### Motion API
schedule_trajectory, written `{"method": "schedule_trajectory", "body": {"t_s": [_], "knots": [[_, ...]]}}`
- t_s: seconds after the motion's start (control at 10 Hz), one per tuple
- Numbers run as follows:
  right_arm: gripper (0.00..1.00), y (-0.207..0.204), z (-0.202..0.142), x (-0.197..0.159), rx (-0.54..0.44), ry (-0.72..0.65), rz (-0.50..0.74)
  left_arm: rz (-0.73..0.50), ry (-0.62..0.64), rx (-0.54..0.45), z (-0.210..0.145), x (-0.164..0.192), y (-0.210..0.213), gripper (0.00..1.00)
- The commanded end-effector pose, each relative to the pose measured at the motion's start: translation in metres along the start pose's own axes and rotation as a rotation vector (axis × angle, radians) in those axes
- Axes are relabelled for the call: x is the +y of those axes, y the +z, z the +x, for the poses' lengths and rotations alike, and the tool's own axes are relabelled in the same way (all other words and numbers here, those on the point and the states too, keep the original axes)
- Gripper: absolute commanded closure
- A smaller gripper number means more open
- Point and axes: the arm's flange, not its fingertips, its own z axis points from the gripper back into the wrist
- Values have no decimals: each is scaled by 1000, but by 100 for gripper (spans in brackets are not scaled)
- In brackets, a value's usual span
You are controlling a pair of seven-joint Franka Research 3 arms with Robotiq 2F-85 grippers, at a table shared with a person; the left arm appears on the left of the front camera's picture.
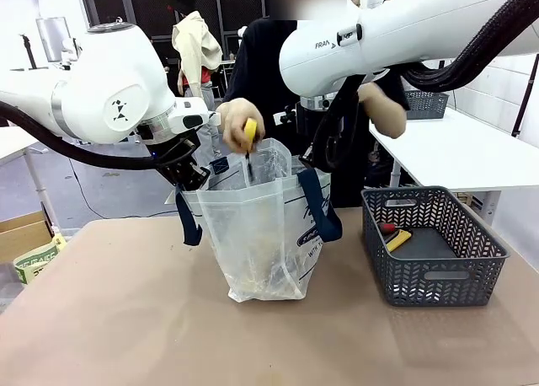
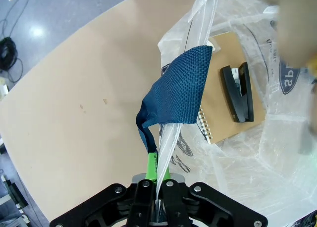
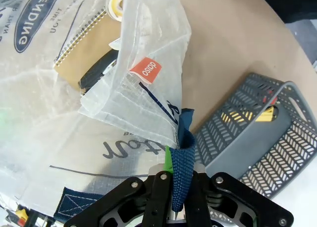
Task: Transfer purchased items from the store into the shopping bag.
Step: Move the Reusable shopping bag to the right side of the table.
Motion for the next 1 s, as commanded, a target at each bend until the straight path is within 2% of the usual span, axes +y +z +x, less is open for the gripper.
{"method": "schedule_trajectory", "body": {"t_s": [0.0,0.6,0.9], "knots": [[100,0,0,-1,0,-5,0,0,0,0,0,0,0,100],[100,0,0,0,0,0,0,0,0,0,0,0,0,100],[100,1,1,-2,14,-46,22,0,0,0,0,0,0,100]]}}
